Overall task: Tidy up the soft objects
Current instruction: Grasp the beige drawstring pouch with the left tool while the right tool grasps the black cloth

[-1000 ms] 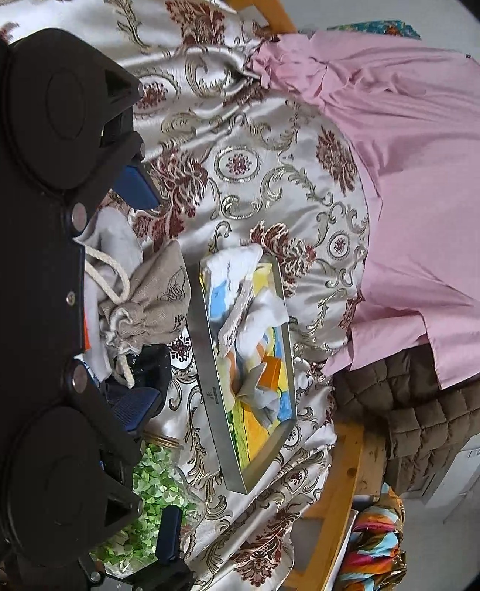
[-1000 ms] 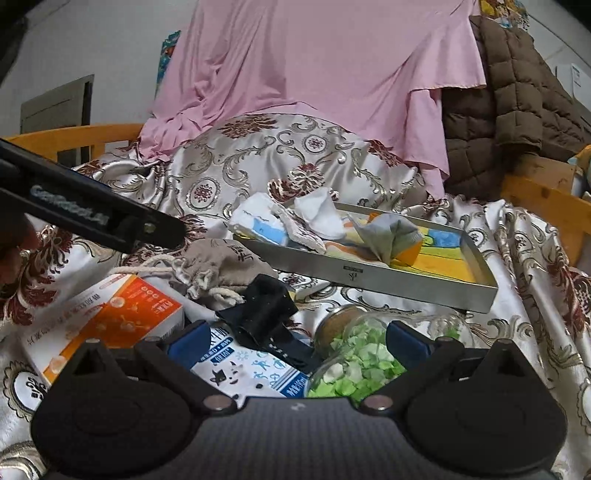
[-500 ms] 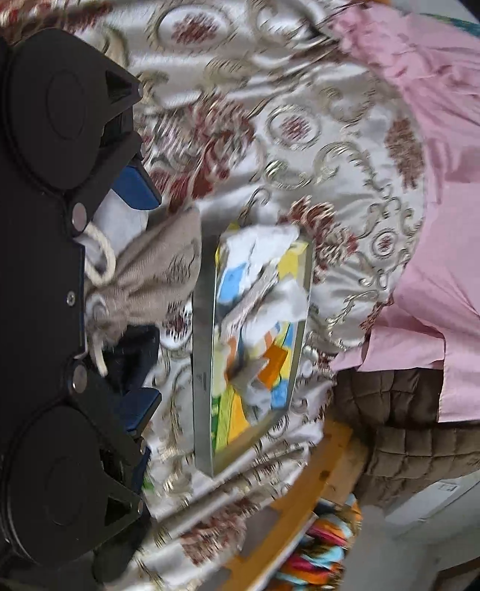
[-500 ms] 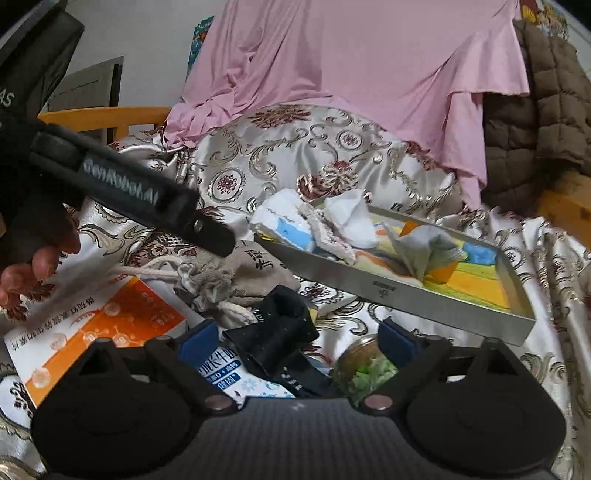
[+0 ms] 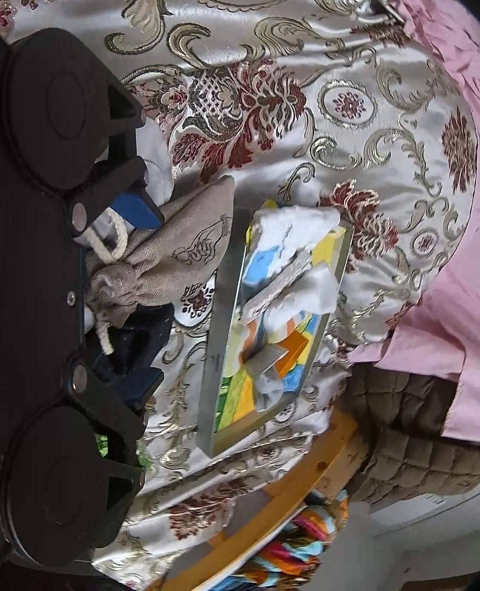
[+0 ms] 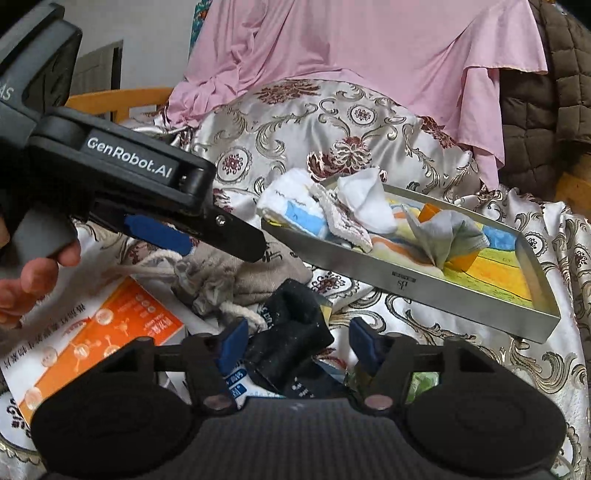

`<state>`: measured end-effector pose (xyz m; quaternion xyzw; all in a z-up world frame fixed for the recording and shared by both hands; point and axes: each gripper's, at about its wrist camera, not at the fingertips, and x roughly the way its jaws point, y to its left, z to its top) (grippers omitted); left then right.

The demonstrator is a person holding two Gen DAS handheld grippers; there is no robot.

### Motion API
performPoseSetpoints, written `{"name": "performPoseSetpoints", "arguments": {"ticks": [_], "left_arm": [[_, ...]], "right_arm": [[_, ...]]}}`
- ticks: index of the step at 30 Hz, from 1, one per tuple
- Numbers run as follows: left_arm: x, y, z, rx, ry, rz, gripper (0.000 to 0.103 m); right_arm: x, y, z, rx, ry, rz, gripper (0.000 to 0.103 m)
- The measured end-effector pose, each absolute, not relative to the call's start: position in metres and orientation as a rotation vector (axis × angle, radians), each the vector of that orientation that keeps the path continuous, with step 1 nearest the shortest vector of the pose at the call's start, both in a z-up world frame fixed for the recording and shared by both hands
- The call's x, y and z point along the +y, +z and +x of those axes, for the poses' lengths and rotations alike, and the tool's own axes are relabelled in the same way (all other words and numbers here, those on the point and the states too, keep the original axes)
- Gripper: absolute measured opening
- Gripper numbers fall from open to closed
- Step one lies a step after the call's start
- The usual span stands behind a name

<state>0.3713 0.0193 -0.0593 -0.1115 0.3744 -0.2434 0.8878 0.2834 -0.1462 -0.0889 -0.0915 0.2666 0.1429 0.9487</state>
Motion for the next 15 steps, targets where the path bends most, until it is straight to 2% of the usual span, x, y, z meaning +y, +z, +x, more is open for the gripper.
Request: {"name": "performPoseSetpoints", "arguments": {"ticks": [5,8,9,13,15], "left_arm": [[0.009,-0.061,0.37,0.821,-0.465,-0.141,0.078],[0.007,-0.065,0.37,0.845,-0.439,-0.101,0.07],[0.006,-0.066,0.37,0.851,-0.431,-0.086,0.064],[0.009,-0.065,0.369,0.848,-0.432,-0.094,0.054],[0.01,-0.062,0.369,0.84,-0.431,-0.095,0.05]], "right_arm": [[-0.144,-0.093,0.284,0.556,0.278,-0.205,0.054],[-0.145,-0.095,0.284,0.562,0.273,-0.207,0.049],[-0.145,-0.095,0.283,0.561,0.272,-0.208,0.046],[-0.142,-0.096,0.283,0.566,0.27,-0.223,0.041],[-0.142,-0.097,0.283,0.569,0.275,-0.223,0.031]]}}
